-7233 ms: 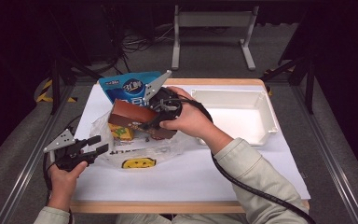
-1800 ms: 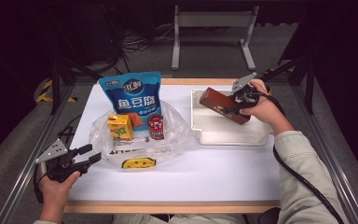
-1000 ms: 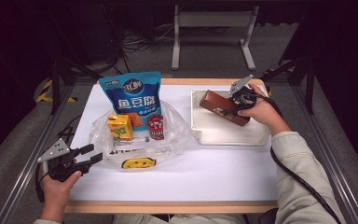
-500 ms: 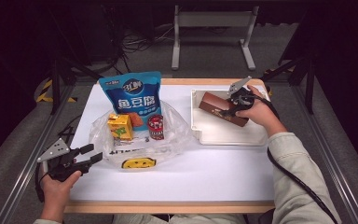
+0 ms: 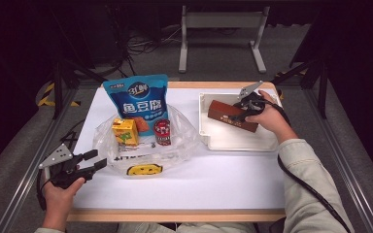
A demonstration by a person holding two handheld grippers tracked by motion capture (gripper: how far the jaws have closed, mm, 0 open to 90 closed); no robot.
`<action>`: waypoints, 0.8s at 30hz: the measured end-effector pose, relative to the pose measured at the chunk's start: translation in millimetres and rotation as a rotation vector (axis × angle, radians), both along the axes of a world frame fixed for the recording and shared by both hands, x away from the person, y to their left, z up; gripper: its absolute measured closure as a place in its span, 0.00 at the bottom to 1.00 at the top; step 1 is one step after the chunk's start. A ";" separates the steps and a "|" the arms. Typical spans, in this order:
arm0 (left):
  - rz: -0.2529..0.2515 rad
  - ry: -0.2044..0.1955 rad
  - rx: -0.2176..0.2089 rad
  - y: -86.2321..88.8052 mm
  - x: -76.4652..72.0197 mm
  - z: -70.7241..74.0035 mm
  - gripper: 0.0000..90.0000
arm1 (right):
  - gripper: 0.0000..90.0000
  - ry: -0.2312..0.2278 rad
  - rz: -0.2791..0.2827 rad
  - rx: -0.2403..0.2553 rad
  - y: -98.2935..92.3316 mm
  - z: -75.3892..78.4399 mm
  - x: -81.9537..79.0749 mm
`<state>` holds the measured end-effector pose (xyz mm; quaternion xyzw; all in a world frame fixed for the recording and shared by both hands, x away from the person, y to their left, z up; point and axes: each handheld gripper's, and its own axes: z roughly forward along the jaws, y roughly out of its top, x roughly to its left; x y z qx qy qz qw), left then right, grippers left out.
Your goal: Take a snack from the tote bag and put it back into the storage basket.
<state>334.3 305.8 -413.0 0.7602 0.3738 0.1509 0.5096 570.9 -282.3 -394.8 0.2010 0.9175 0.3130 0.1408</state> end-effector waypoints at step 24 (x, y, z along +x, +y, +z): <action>-0.050 -0.037 0.013 -16.8 16.4 4.3 0.49 | 0.61 -0.063 -0.039 0.130 -10.0 34.2 -49.2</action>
